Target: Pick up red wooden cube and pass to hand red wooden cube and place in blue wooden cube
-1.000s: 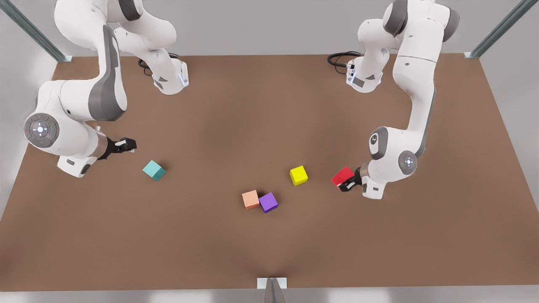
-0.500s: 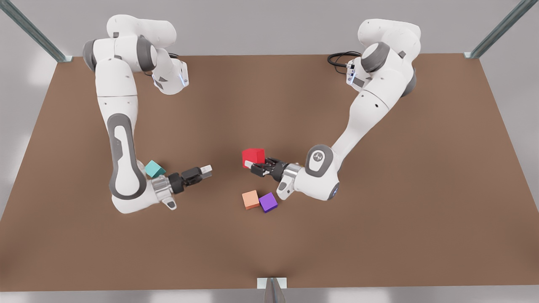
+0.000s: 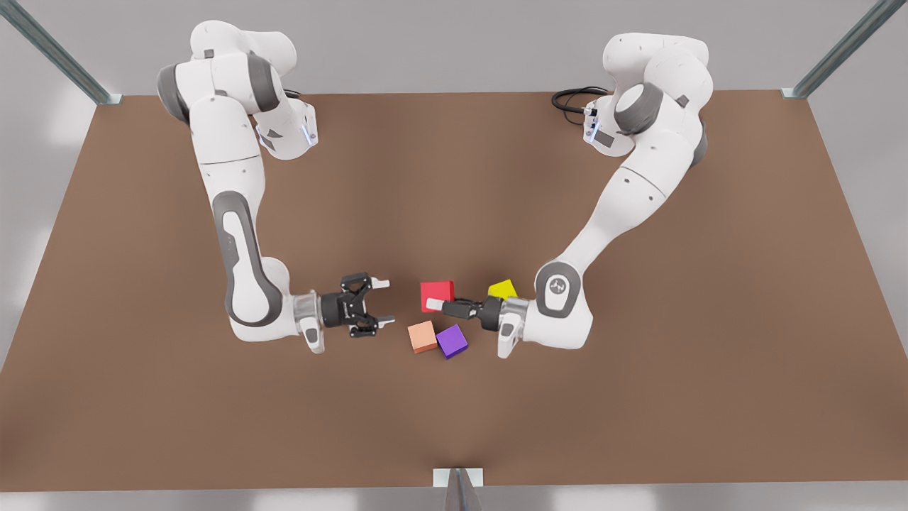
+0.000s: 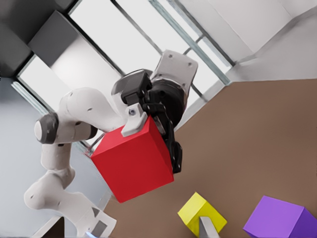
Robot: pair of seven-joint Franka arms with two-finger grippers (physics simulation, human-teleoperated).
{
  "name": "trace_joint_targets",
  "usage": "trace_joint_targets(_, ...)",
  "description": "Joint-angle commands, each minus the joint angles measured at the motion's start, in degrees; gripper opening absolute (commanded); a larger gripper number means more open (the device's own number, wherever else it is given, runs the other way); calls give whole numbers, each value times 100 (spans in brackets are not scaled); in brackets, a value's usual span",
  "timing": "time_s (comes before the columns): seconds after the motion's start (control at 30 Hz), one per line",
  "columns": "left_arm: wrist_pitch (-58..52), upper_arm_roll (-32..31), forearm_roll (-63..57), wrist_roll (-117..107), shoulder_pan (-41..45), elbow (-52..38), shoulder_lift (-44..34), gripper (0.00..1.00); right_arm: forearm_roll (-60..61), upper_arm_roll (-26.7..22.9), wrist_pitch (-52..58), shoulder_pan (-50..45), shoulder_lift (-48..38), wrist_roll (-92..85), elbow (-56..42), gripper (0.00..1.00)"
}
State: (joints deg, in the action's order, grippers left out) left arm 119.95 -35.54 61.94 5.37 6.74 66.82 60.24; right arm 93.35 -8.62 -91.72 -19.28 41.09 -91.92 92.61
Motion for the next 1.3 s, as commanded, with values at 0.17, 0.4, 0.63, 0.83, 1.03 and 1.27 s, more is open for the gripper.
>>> trace_joint_targets(0.17,196,-58,275,3779,73,-11,110,49,412,132,-390,-76,66,-5169,-94,100)
trace_joint_targets(0.4,266,-58,275,3884,73,-64,190,49,456,370,-522,-76,75,-5151,-86,100)
trace_joint_targets(0.63,328,-67,275,3911,143,-204,277,49,509,467,-522,-85,75,-5160,-15,100)
trace_joint_targets(0.83,442,-119,284,3911,196,-248,321,49,544,467,-575,-76,145,-5143,-94,100)
trace_joint_targets(1.03,486,-137,275,3911,240,-336,400,49,553,563,-645,-85,189,-5151,-94,100)
trace_joint_targets(1.27,539,-146,275,3911,284,-415,444,49,597,660,-751,-85,382,-5143,-200,100)
